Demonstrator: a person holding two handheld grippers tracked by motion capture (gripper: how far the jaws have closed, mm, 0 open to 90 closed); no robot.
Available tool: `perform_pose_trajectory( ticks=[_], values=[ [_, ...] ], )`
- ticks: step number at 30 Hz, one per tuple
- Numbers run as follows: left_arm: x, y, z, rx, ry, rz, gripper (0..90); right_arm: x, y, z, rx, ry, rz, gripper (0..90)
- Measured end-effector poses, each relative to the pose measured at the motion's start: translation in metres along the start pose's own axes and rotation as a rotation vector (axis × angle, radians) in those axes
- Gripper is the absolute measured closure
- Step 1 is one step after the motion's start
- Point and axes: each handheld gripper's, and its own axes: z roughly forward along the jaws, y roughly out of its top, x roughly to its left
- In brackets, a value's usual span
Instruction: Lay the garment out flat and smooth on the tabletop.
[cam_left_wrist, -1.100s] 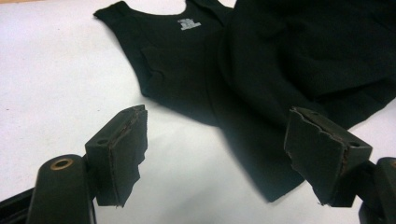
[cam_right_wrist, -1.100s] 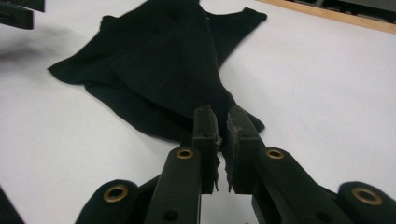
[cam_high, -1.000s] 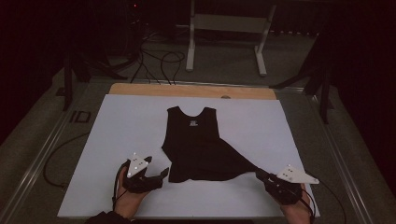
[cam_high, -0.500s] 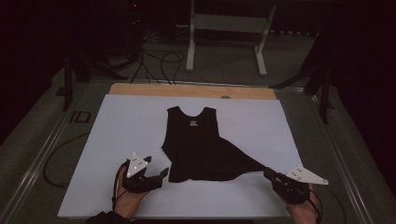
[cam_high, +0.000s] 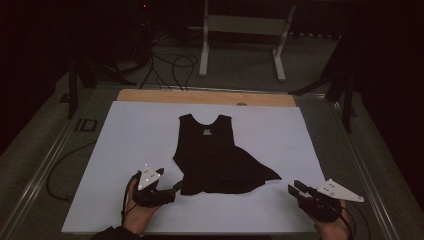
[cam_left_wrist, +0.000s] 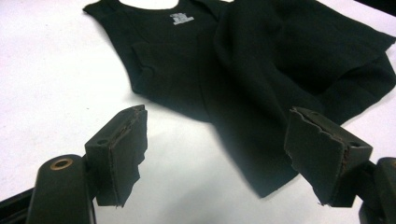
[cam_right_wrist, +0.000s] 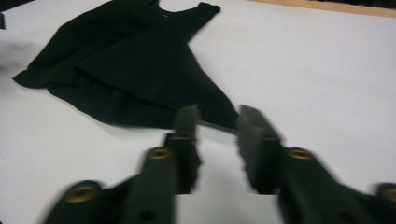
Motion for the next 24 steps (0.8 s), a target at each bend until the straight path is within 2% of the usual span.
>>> perform_pose_trajectory(
  ticks=[2, 6, 11, 14, 17, 22, 24],
  values=[
    [-0.001, 0.000, 0.001, 0.010, -0.010, 0.005, 21.4, 0.002, -0.001, 0.005, 0.004, 0.011, 0.009, 52.2],
    [-0.008, -0.003, 0.008, 0.046, -0.041, 0.021, 21.8, 0.004, -0.001, 0.010, 0.000, 0.032, 0.034, 43.5],
    [-0.020, -0.006, 0.018, 0.094, -0.050, 0.081, 23.6, 0.003, -0.002, 0.010, -0.010, 0.045, 0.057, 41.9],
    [-0.023, -0.008, 0.022, 0.121, -0.049, 0.102, 27.7, 0.002, -0.002, 0.011, -0.012, 0.055, 0.063, 41.9],
    [-0.025, -0.009, 0.024, 0.139, -0.062, 0.109, 31.9, 0.002, -0.003, 0.011, -0.009, 0.060, 0.059, 41.9],
    [-0.026, -0.012, 0.029, 0.192, -0.050, 0.121, 40.4, 0.003, -0.003, 0.013, -0.002, 0.059, 0.055, 42.2],
    [-0.028, -0.012, 0.030, 0.196, -0.036, 0.145, 43.2, 0.003, -0.003, 0.013, -0.002, 0.059, 0.053, 42.2]
  ],
)
